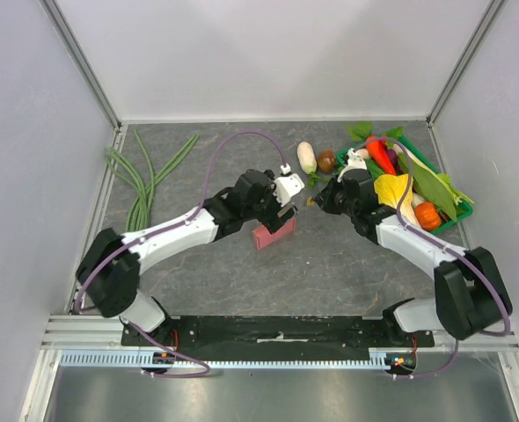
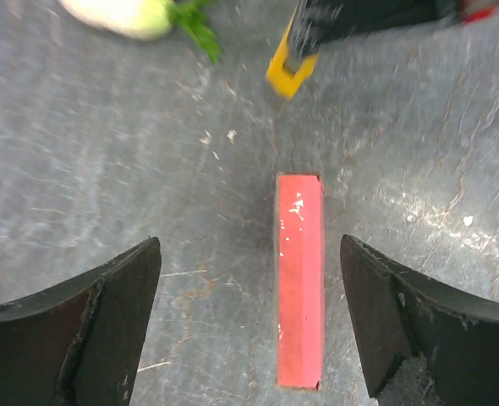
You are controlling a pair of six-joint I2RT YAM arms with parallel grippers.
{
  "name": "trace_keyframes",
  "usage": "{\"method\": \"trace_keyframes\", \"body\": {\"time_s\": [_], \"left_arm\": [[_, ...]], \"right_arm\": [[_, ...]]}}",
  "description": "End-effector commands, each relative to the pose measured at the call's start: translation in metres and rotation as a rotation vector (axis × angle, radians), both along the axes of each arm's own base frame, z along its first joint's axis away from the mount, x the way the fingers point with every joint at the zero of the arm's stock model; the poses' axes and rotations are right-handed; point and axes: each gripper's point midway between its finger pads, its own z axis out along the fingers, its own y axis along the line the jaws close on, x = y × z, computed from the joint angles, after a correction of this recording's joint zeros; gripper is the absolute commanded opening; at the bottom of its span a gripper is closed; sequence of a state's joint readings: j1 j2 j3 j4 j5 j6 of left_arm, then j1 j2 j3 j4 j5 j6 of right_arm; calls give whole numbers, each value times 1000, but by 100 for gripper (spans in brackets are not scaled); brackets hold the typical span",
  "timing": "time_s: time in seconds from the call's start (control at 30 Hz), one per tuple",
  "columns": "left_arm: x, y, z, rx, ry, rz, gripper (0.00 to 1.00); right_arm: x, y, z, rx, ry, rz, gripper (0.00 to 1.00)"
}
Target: Unpack the express box
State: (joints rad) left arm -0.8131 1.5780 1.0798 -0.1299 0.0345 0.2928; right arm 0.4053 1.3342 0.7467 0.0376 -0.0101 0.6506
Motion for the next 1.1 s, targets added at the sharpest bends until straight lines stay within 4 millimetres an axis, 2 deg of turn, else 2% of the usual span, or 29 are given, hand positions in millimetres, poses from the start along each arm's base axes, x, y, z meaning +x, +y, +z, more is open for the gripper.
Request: {"method": "trace_keyframes", "body": {"time_s": [0.0, 0.03, 0.07, 0.1, 0.17, 0.23, 0.27, 0.37, 0.47, 0.5, 0.53, 0.57, 0.6, 0.73, 0.77, 0.83, 0.87, 0.9, 0.93, 0.97, 1.07], "left_arm": [[7, 7, 82, -180, -189, 58, 93], [7, 11, 108, -236, -246, 75, 93], [4, 16, 109, -252, -245, 91, 94], [5, 21, 118, -278, -268, 118, 94], [1, 29, 137, -349, -271, 169, 95], [0, 35, 140, -366, -239, 219, 95], [0, 37, 148, -380, -243, 233, 96], [1, 43, 150, -391, -238, 278, 96], [1, 47, 152, -394, -247, 287, 100], [1, 47, 154, -396, -248, 296, 100], [0, 50, 148, -381, -223, 310, 100], [1, 51, 149, -384, -210, 328, 100], [1, 54, 145, -370, -196, 350, 100], [-5, 54, 137, -387, -161, 350, 100], [-7, 54, 132, -379, -151, 344, 99], [-14, 53, 121, -378, -101, 338, 91], [-17, 52, 116, -374, -83, 331, 89], [-22, 49, 113, -382, -59, 305, 83], [-29, 48, 104, -385, -27, 295, 82], [-33, 46, 100, -394, -3, 281, 81], [-56, 35, 80, -420, 103, 196, 74]], "right_arm": [[40, 30, 40, 182, -124, 2, 4], [43, 32, 37, 195, -119, -6, 5], [49, 35, 40, 218, -138, -7, 6], [52, 38, 28, 232, -111, -13, 10], [60, 43, 13, 239, -90, -15, 12], [66, 45, 3, 235, -74, -25, 18], [67, 45, -10, 222, -48, -31, 20], [68, 43, -31, 194, -5, -44, 23], [61, 30, -42, 152, 29, -93, 32], [57, 28, -43, 144, 39, -96, 38], [52, 16, -52, 99, 63, -138, 42], [49, 11, -47, 87, 58, -154, 46], [46, 5, -48, 63, 66, -174, 55], [23, -27, -49, -57, 116, -251, 74], [21, -32, -38, -70, 94, -264, 76], [7, -41, -35, -113, 131, -265, 78], [4, -43, -21, -122, 108, -249, 79], [1, -43, -14, -128, 103, -239, 78], [-6, -42, -10, -140, 114, -218, 78], [-8, -41, 0, -132, 95, -209, 78], [-11, -37, 10, -146, 77, -177, 75]]}}
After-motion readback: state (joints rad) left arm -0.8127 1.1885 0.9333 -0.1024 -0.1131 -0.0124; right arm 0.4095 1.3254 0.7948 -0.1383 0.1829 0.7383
